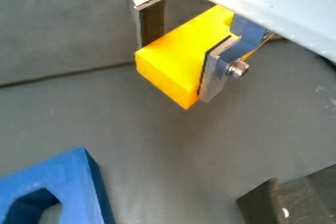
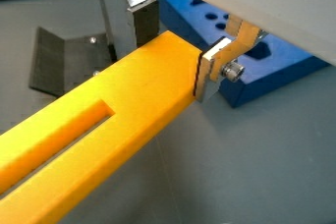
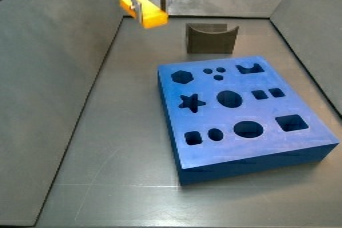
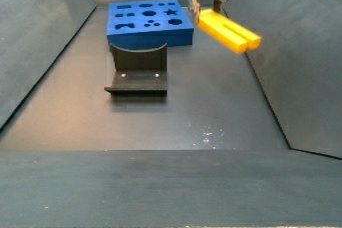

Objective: Pick up the double-square object. Move up. Place the double-square object on the fixture. Regrasp the double-square object. Move to above the board. Insert the double-square object.
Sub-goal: Place the double-square object on the fixture.

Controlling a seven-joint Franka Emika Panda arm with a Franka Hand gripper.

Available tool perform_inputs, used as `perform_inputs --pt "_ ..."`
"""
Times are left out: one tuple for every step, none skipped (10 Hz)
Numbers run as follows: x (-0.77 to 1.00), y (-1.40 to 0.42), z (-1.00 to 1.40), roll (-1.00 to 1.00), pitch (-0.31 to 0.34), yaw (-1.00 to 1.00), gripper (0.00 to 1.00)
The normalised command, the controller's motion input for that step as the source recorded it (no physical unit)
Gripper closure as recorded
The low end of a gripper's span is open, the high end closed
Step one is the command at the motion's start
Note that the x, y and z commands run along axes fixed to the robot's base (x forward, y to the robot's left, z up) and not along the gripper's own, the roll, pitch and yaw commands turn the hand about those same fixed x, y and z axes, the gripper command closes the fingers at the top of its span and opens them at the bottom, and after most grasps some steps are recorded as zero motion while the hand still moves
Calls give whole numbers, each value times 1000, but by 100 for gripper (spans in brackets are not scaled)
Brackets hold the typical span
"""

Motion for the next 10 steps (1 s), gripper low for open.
perform_inputs --pt "-22 -3 1000 -9 34 -3 100" --pt "-17 -4 867 -10 39 -3 100" --pt "-12 -4 735 -12 45 -3 100" --pt "-4 -4 556 -13 55 -2 100" --pt "4 -4 424 -14 63 -2 100" --pt "9 -4 289 -15 73 -2 100" --pt "1000 437 85 -84 -96 -1000 100" --pt "1000 434 40 -92 -81 -1000 100" --pt "1000 402 37 -107 -85 -1000 100" --pt "1000 366 36 -127 -87 -1000 100"
